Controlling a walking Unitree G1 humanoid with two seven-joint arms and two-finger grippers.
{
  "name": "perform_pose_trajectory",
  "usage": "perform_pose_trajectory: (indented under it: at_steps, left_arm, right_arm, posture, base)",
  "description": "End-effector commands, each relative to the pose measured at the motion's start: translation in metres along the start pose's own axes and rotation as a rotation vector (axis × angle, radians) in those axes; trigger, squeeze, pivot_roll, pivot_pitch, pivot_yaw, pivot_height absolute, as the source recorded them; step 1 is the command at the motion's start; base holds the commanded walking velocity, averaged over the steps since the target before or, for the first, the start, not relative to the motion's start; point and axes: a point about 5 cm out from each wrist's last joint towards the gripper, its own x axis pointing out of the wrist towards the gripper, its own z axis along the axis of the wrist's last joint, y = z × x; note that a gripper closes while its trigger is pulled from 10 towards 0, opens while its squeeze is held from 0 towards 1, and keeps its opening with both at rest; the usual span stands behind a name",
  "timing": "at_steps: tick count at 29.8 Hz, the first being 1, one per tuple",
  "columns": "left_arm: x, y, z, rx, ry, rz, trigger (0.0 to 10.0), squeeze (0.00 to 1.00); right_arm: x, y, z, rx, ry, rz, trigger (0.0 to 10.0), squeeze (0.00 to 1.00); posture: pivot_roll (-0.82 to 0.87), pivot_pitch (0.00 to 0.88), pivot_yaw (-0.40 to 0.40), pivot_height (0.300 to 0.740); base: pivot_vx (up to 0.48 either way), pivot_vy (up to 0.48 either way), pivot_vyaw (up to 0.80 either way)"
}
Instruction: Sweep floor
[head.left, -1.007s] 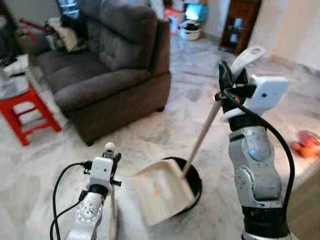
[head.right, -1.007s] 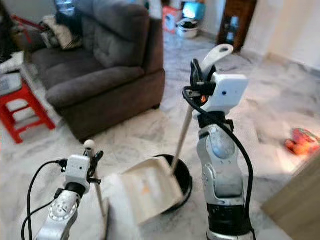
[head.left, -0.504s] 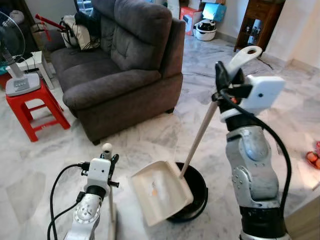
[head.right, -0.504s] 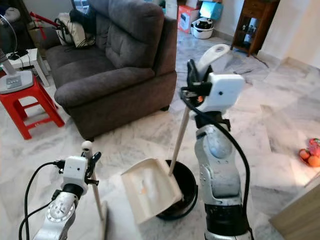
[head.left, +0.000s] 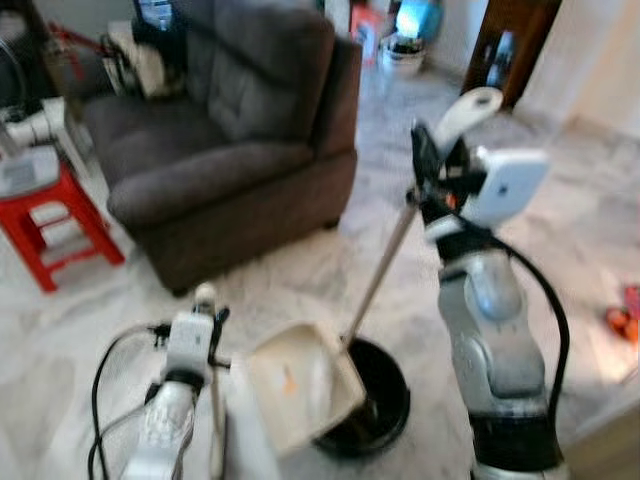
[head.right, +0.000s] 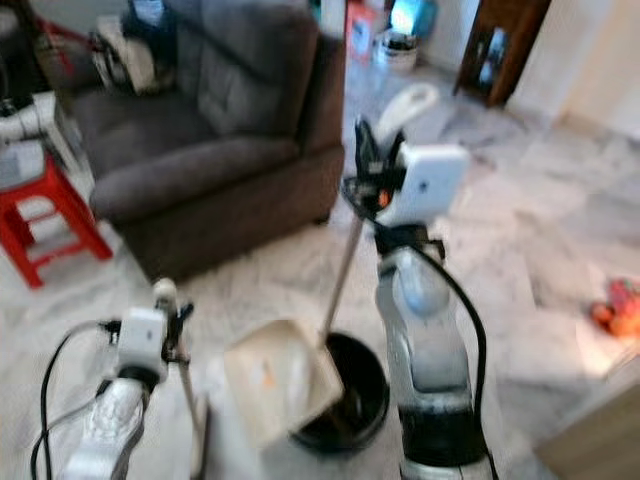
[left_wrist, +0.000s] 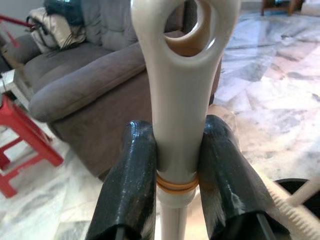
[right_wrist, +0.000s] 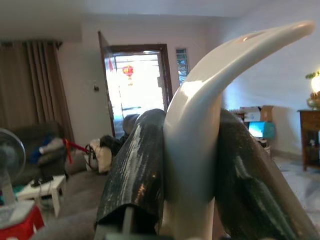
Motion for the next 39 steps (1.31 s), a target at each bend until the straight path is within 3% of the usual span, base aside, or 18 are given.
perform_pose_trajectory:
  at_steps: [1, 33, 39]
  left_arm:
    - [0.0031, 0.0018, 0.0069, 0.006, -0.034, 0.004, 10.0, 0.00]
    - [0.0026, 0.0016, 0.0067, 0.004, -0.035, 0.005, 10.0, 0.00]
    - [0.0028, 0.0008, 0.0078, -0.002, -0.046, 0.005, 10.0, 0.00]
  right_arm:
    - [0.0022, -0.0013, 0.0122, -0.002, -0.056, -0.005, 10.0, 0.00]
    - [0.0033, -0.0067, 0.0110, 0.012, -0.051, -0.052, 10.0, 0.00]
    - [0.0036, -0.0094, 0.0100, 0.006, -0.045, -0.069, 10.0, 0.00]
  posture:
    - [0.12, 0.000, 0.044, 0.740]
    - [0.12, 0.000, 0.042, 0.740]
    - [0.12, 0.000, 0.042, 0.740]
  base:
    - [0.255, 0.000, 0.00]
    - [0.253, 0.000, 0.00]
    - [0.000, 0.000, -0.30]
